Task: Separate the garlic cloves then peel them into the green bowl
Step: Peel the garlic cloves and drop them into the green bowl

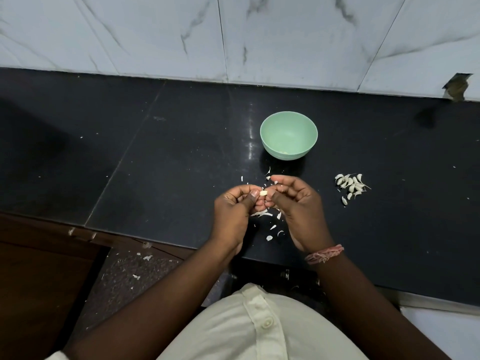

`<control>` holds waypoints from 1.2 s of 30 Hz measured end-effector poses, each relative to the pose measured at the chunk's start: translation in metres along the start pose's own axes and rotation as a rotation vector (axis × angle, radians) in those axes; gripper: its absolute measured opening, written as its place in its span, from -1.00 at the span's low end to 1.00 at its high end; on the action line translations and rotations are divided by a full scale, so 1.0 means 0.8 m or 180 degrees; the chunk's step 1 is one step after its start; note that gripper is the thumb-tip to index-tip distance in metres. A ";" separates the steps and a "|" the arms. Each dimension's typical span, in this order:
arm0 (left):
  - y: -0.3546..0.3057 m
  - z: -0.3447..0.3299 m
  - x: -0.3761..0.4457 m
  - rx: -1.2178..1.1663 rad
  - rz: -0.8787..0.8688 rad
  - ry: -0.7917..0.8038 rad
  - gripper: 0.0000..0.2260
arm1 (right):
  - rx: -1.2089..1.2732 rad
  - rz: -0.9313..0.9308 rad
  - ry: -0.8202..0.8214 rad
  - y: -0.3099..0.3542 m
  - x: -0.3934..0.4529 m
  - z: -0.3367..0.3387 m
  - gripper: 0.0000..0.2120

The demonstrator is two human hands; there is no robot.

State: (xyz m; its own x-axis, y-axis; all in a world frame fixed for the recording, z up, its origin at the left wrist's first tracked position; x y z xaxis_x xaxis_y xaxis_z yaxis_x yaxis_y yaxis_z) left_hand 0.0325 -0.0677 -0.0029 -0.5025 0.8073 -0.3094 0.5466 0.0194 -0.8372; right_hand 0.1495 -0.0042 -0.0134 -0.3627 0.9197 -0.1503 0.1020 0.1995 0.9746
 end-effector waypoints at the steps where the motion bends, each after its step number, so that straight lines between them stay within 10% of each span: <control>1: 0.001 0.001 0.002 0.0000 0.0038 0.0007 -0.87 | 0.0038 -0.0030 0.0026 -0.001 0.000 0.001 -0.70; 36: 0.001 -0.003 0.002 -0.0067 -0.0120 -0.0010 -0.85 | -0.0612 0.0316 -0.0019 0.003 -0.003 0.005 -0.64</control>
State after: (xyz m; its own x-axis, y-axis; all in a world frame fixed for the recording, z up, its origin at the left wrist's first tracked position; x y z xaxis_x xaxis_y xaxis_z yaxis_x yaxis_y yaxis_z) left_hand 0.0331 -0.0649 -0.0029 -0.5251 0.8039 -0.2794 0.5414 0.0622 -0.8385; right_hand 0.1540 -0.0046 -0.0112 -0.3542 0.9337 -0.0523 -0.0417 0.0401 0.9983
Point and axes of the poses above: each hand's wrist, its own x-axis towards the middle knuckle, its own z-axis out of the back of the hand, y = z × x, the point moved 1 cm from there along x, towards the middle knuckle, and after that the axes turned 10 degrees about -x, right-handed, at the moved point
